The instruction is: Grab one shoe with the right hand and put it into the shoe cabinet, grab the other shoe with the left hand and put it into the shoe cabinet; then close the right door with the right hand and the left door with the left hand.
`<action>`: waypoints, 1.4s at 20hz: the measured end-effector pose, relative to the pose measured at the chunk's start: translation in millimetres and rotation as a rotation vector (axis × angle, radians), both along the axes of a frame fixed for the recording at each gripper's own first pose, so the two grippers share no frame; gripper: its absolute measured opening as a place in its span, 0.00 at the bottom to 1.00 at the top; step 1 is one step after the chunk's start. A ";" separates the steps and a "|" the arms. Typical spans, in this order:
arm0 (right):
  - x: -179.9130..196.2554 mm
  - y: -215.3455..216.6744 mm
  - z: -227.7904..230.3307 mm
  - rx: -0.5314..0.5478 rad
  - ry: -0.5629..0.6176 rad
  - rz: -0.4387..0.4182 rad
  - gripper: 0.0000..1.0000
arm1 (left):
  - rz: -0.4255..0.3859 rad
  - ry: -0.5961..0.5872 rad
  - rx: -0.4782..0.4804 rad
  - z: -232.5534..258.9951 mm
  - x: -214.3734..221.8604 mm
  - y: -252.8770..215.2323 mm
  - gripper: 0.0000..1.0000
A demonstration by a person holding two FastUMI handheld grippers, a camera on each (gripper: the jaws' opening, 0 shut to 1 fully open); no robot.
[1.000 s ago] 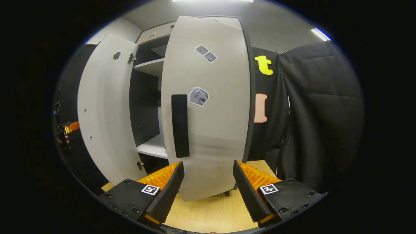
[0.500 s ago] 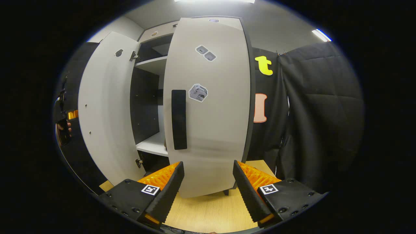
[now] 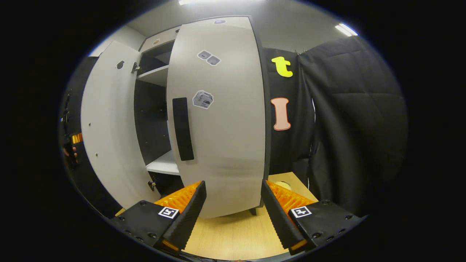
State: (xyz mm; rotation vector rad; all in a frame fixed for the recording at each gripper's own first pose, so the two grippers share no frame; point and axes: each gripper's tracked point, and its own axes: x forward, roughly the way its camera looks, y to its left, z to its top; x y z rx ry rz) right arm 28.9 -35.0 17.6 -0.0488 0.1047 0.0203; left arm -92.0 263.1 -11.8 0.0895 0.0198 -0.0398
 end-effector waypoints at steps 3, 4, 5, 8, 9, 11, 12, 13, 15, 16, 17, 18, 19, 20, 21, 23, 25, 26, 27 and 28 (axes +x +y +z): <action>-0.1 -6.0 -0.8 0.035 -0.005 -0.015 0.92 | -0.050 0.002 -0.001 -4.6 3.2 -40.3 0.98; -1.2 -8.9 -0.4 0.038 -0.006 -0.022 0.96 | -0.043 -0.006 0.002 -4.3 -0.2 -50.3 0.97; -4.2 -12.0 -0.4 0.039 -0.008 -0.029 0.96 | -0.030 -0.011 0.003 -4.5 0.3 -58.6 0.97; -9.3 -22.4 2.9 0.038 -0.024 -0.054 0.96 | 0.015 -0.025 -0.002 -4.4 2.2 -81.7 0.97; -11.6 -25.9 2.7 0.037 -0.026 -0.062 0.96 | 0.025 -0.044 -0.003 1.1 4.8 -89.9 0.97; -16.6 -32.0 0.9 0.030 -0.026 -0.079 0.95 | 0.007 -0.087 0.009 11.9 11.8 -114.1 0.97; -18.9 -34.4 0.6 0.028 -0.024 -0.085 0.95 | -0.014 -0.097 0.016 12.2 17.0 -127.7 0.97; -21.1 -36.5 1.0 0.025 -0.026 -0.090 0.95 | -0.041 -0.097 0.016 9.5 20.9 -143.1 0.97; -24.1 -41.4 3.4 0.019 -0.035 -0.103 0.95 | -0.091 -0.106 0.005 6.9 19.1 -166.9 0.97; -26.1 -43.2 4.3 0.019 -0.040 -0.109 0.95 | -0.102 -0.107 -0.005 4.9 17.2 -175.2 0.97; -27.7 -44.2 4.7 0.019 -0.043 -0.114 0.95 | -0.110 -0.097 -0.020 -2.4 12.9 -182.6 0.97; -28.9 -45.2 4.9 0.020 -0.046 -0.121 0.95 | -0.119 -0.077 -0.039 -10.2 7.6 -188.4 0.97; -29.4 -45.8 4.4 0.023 -0.050 -0.130 0.95 | -0.126 -0.054 -0.065 -21.5 2.5 -194.2 0.97; -29.8 -47.5 2.8 0.026 -0.050 -0.149 0.95 | -0.141 -0.037 -0.096 -30.1 -3.2 -200.0 0.97; -29.3 -47.8 1.8 0.032 -0.055 -0.165 0.92 | -0.153 -0.032 -0.115 -36.0 -9.7 -204.7 0.97; -28.6 -42.3 -2.4 0.039 -0.061 -0.172 1.00 | -0.135 -0.021 -0.122 -44.9 -21.9 -199.9 0.97; -27.0 -31.9 -6.3 0.027 -0.059 -0.157 1.00 | -0.099 -0.005 -0.133 -55.1 -33.8 -189.1 0.97; -25.2 -26.3 -7.0 0.016 -0.059 -0.146 0.98 | -0.083 -0.008 -0.137 -57.2 -40.6 -185.2 0.97; -23.5 -20.9 -7.2 0.010 -0.060 -0.133 0.98 | -0.067 -0.014 -0.133 -56.9 -46.5 -181.5 0.97; -21.8 -14.5 -6.3 0.008 -0.065 -0.116 0.98 | -0.046 -0.019 -0.130 -56.9 -51.6 -177.2 0.97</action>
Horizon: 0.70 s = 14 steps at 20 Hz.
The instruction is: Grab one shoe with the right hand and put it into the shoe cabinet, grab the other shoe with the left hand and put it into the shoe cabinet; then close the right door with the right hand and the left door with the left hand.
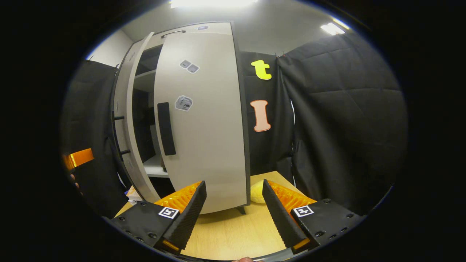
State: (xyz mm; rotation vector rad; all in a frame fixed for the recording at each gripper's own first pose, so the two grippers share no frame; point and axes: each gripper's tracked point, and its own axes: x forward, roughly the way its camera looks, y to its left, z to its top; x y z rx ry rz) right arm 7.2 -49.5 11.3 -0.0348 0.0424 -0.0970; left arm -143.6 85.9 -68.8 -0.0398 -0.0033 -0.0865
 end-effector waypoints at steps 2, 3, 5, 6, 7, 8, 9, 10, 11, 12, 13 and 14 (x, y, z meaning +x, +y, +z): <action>5.0 14.1 4.5 0.000 -0.018 0.032 0.98 | 0.049 0.009 -0.010 -5.7 -9.9 10.5 0.97; 8.0 20.4 6.3 0.000 -0.027 0.043 0.98 | 0.083 0.016 -0.016 -9.9 -15.6 16.6 0.97; 10.5 30.7 6.0 -0.004 -0.038 0.049 0.98 | 0.146 0.021 -0.018 -18.1 -25.5 27.7 0.90; 11.0 34.1 4.2 -0.004 -0.037 0.045 0.98 | 0.169 0.022 -0.012 -21.6 -30.5 29.7 0.83; 10.5 38.1 -0.2 -0.002 -0.031 0.045 0.98 | 0.190 0.021 -0.004 -26.0 -36.4 30.9 0.83; 8.7 43.2 -6.0 0.004 -0.019 0.050 0.98 | 0.209 0.023 0.004 -30.8 -41.6 31.0 0.90; 7.1 48.4 -12.2 0.014 -0.007 0.058 0.98 | 0.225 0.029 0.008 -36.8 -45.9 31.0 0.97; 5.3 54.0 -17.8 0.021 0.002 0.067 0.98 | 0.240 0.043 0.007 -45.0 -49.5 31.0 0.97; 3.6 59.4 -21.7 0.017 0.011 0.080 0.98 | 0.248 0.063 -0.002 -53.3 -52.0 29.4 0.90; 3.1 63.3 -25.8 0.000 0.020 0.089 0.98 | 0.247 0.085 -0.019 -63.7 -55.7 24.5 0.90; 2.4 65.5 -29.5 -0.018 0.031 0.094 0.98 | 0.241 0.108 -0.044 -73.5 -55.5 19.6 0.90; 2.6 68.6 -31.3 -0.027 0.039 0.100 0.98 | 0.238 0.126 -0.067 -78.8 -53.9 17.0 0.90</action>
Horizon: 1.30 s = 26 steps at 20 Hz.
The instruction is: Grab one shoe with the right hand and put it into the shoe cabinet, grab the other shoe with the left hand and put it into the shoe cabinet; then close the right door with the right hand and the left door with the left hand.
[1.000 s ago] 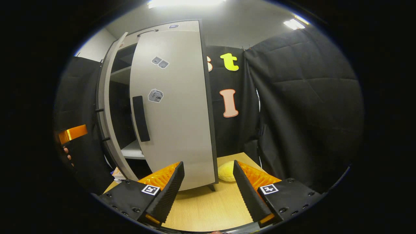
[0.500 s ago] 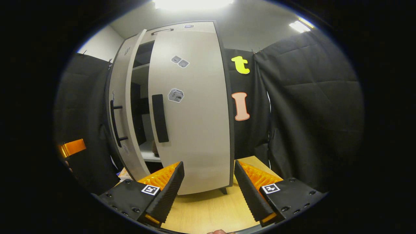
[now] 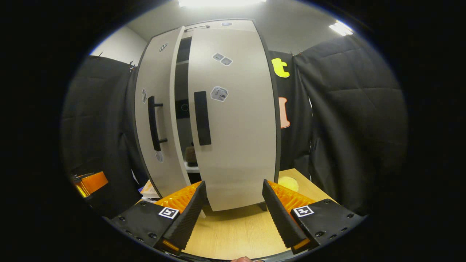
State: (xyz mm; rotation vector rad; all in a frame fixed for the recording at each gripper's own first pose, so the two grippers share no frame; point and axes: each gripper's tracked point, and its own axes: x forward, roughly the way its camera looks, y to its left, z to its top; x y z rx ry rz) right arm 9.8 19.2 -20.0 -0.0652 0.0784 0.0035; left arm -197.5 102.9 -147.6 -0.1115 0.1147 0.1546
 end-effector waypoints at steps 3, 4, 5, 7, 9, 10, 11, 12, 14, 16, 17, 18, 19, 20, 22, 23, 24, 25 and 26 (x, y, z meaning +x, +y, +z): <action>-0.4 15.2 -8.5 0.019 0.032 0.043 0.98 | 0.015 0.030 -0.065 -9.6 6.3 -1.0 0.90; -2.2 18.3 -10.3 0.015 0.042 0.056 0.98 | 0.026 0.035 -0.071 -9.0 7.3 1.9 0.90; -4.1 15.9 -12.2 0.000 0.047 0.051 0.98 | 0.032 0.036 -0.070 -9.2 10.1 5.3 0.90; -4.1 7.2 -12.6 -0.020 0.051 0.016 0.98 | 0.047 0.029 -0.055 -7.4 8.7 11.4 0.90; -7.8 4.0 -15.0 0.005 0.058 0.002 0.98 | 0.062 0.025 -0.038 -7.2 5.8 19.6 0.83; -8.7 3.8 -15.4 0.011 0.060 0.003 0.98 | 0.065 0.023 -0.032 -6.6 4.3 22.6 0.90; -9.0 0.6 -14.9 0.005 0.059 -0.001 0.98 | 0.065 0.020 -0.025 -7.5 4.1 24.8 0.97; -10.0 -4.5 -12.8 -0.005 0.057 -0.010 0.98 | 0.065 0.015 -0.014 -8.1 7.5 26.9 0.92; -14.7 -18.6 -6.0 -0.012 0.052 -0.039 0.98 | 0.072 -0.004 0.018 -7.2 11.7 35.3 0.83; -16.8 -35.1 9.0 -0.027 0.024 -0.081 0.98 | 0.070 -0.029 0.055 -3.6 19.1 41.7 0.87; -18.1 -43.5 14.8 -0.037 0.014 -0.100 0.98 | 0.070 -0.043 0.078 0.4 22.9 44.6 0.88; -17.9 -50.0 20.7 -0.043 0.010 -0.114 0.98 | 0.070 -0.058 0.106 4.8 24.4 48.4 0.90; -17.6 -55.8 24.9 -0.045 0.008 -0.124 0.98 | 0.074 -0.070 0.132 9.0 28.3 50.8 0.92; -16.7 -61.2 30.0 -0.044 0.009 -0.131 0.98 | 0.079 -0.082 0.153 13.5 33.8 53.3 0.94; -14.6 -69.8 37.6 -0.049 0.017 -0.141 0.98 | 0.088 -0.114 0.175 21.3 40.7 57.3 0.97; -12.7 -72.9 41.0 -0.062 0.021 -0.142 0.98 | 0.099 -0.130 0.172 23.0 44.0 59.8 0.94; -9.4 -75.1 44.6 -0.084 0.017 -0.142 0.98 | 0.105 -0.142 0.163 21.1 47.4 60.8 0.90; -5.4 -78.8 47.1 -0.107 0.014 -0.148 0.98 | 0.110 -0.142 0.153 18.4 49.1 62.6 0.82; -2.4 -80.7 49.8 -0.119 0.011 -0.150 0.98 | 0.118 -0.134 0.147 16.5 51.4 65.0 0.97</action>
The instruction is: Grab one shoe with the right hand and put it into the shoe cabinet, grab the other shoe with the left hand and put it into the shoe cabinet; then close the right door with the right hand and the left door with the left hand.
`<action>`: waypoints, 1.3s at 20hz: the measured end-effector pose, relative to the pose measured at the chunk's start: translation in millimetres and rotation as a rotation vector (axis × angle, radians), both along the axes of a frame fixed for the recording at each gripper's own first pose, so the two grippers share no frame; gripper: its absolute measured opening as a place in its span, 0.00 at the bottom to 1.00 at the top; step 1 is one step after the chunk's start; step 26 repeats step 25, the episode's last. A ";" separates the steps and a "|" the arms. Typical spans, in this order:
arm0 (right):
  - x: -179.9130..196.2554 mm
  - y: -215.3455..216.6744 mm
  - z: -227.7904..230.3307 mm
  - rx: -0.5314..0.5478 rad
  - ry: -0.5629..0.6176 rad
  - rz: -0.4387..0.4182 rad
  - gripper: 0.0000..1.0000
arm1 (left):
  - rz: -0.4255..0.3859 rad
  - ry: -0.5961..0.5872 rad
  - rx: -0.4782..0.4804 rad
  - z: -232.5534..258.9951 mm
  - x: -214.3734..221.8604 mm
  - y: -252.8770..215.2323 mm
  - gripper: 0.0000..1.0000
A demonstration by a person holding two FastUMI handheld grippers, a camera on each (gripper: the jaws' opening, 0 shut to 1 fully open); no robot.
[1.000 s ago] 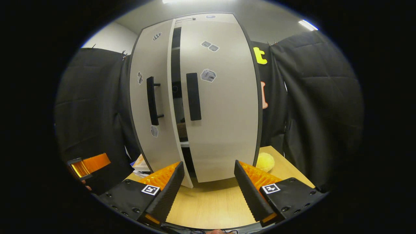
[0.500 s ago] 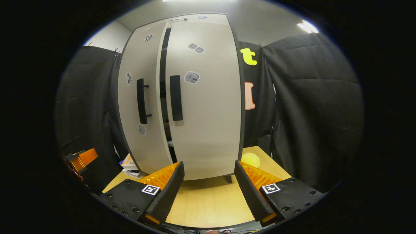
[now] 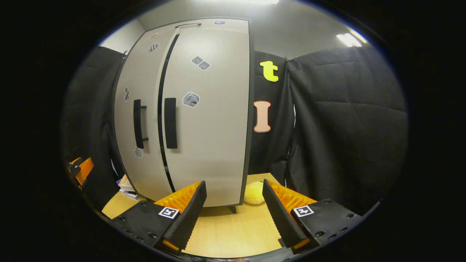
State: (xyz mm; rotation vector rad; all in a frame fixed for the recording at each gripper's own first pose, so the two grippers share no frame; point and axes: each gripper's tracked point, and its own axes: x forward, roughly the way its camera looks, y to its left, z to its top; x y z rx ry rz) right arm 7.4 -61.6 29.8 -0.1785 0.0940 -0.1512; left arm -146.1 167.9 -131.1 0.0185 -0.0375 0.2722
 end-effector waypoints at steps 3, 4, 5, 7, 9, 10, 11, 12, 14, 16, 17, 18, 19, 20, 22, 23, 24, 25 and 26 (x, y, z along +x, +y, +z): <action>9.4 7.2 2.1 0.027 -0.005 0.057 0.98 | 0.021 0.010 0.023 4.8 2.9 3.1 0.97; 12.5 7.9 2.9 0.032 -0.016 0.078 0.98 | 0.021 0.013 0.037 8.8 2.9 0.9 0.97; 16.5 5.5 1.7 0.031 -0.027 0.096 0.98 | 0.012 0.018 0.055 12.2 1.7 -3.7 0.97; 25.1 -0.7 -2.3 0.030 -0.029 0.125 0.96 | -0.029 0.018 0.080 19.2 -1.1 -22.8 0.97; 31.5 -10.8 -2.8 0.015 -0.030 0.166 0.96 | -0.057 -0.004 0.070 28.8 -3.4 -43.4 0.97; 34.8 -15.3 -0.9 0.000 -0.031 0.188 0.92 | -0.073 -0.012 0.049 32.9 -4.1 -55.6 0.97; 37.5 -20.1 3.9 -0.015 -0.033 0.206 0.96 | -0.074 -0.015 0.021 36.5 -8.5 -64.0 0.97; 40.3 -24.7 8.6 -0.025 -0.034 0.220 0.96 | -0.065 -0.016 -0.013 40.7 -9.2 -70.4 0.97; 48.1 -31.2 20.3 -0.025 -0.061 0.246 0.92 | -0.061 -0.034 -0.088 50.1 -6.8 -82.4 0.98; 55.7 -32.1 25.9 -0.002 -0.070 0.279 0.96 | -0.059 -0.040 -0.148 58.2 -3.7 -88.2 0.98; 57.2 -33.3 27.1 0.014 -0.071 0.295 0.96 | -0.045 -0.044 -0.162 61.6 -5.4 -85.9 0.98; 59.9 -33.6 27.8 0.029 -0.071 0.307 0.96 | -0.028 -0.051 -0.169 66.4 -8.4 -82.5 0.97; 61.1 -34.6 27.7 0.041 -0.070 0.320 0.96 | -0.018 -0.052 -0.171 69.4 -9.1 -80.0 0.97; 62.4 -34.3 26.6 0.050 -0.066 0.333 0.96 | -0.015 -0.048 -0.169 71.9 -9.5 -78.8 0.97; 63.5 -35.3 22.5 0.058 -0.060 0.349 0.96 | -0.014 -0.040 -0.150 76.3 -16.4 -76.3 0.97; 63.2 -38.3 20.0 0.059 -0.057 0.348 0.92 | -0.015 -0.036 -0.132 77.8 -19.5 -74.2 0.97; 63.2 -38.9 16.6 0.060 -0.054 0.350 0.96 | -0.014 -0.030 -0.113 78.6 -22.0 -72.3 0.97; 63.1 -39.6 14.8 0.058 -0.052 0.349 0.96 | -0.011 -0.022 -0.089 78.8 -25.8 -70.4 0.97; 63.1 -39.6 14.8 0.058 -0.052 0.349 0.96 | -0.011 -0.022 -0.089 78.8 -25.8 -70.4 0.97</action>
